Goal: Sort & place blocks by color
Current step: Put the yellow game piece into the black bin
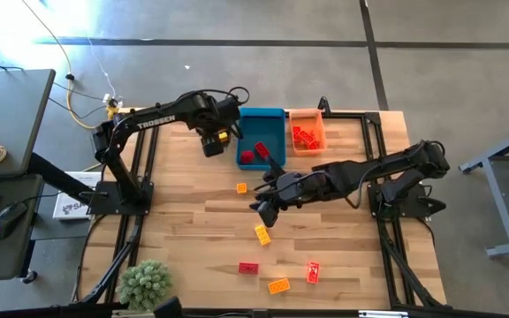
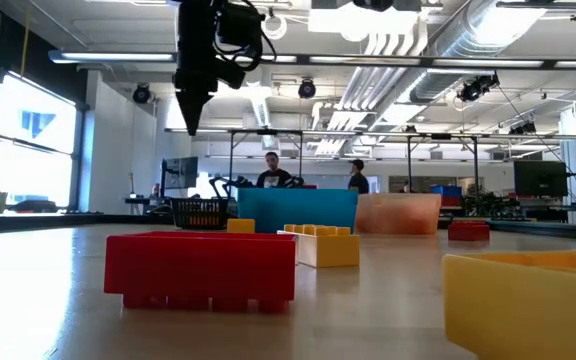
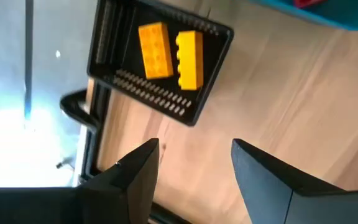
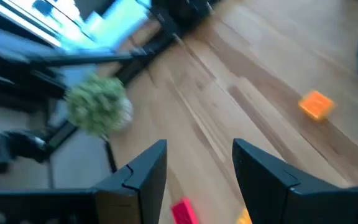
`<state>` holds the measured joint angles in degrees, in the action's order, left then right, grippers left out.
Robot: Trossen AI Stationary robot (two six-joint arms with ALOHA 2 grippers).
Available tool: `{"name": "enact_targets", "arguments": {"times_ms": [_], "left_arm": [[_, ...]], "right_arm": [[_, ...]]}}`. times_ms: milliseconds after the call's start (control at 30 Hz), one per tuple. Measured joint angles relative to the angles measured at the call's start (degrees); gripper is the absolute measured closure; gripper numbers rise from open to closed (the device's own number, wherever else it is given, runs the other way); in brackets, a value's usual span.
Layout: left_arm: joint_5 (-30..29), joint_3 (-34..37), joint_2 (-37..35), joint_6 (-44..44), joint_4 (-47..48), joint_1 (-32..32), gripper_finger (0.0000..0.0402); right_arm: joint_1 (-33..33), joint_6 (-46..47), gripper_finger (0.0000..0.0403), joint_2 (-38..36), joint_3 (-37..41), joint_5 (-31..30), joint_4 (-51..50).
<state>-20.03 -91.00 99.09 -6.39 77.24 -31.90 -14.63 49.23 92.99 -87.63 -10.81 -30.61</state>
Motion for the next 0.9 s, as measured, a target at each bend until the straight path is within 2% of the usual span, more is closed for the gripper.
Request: {"name": "enact_targets", "arguments": {"times_ms": [233, 433, 567, 900], "left_arm": [[0.3, -0.02, -0.59, 4.45, 2.17, -0.35, 0.0213], [1.94, -0.02, -0.75, 4.8, 2.68, -0.35, 0.0213], [2.07, 0.0, -0.75, 4.76, 2.68, -0.31, 0.0213], [2.01, -0.01, -0.75, 4.76, 2.59, -0.31, 0.0213]], "right_arm": [[-0.95, 4.23, 0.0233, 7.71, -7.67, 2.17, -14.97], [-2.29, 10.02, 0.0233, 14.29, -9.93, 4.27, -22.64], [-2.8, 13.73, 0.0233, 17.8, -9.93, 6.65, -24.09], [-3.8, 13.86, 0.0233, 23.38, -9.93, 8.12, -23.97]]}}
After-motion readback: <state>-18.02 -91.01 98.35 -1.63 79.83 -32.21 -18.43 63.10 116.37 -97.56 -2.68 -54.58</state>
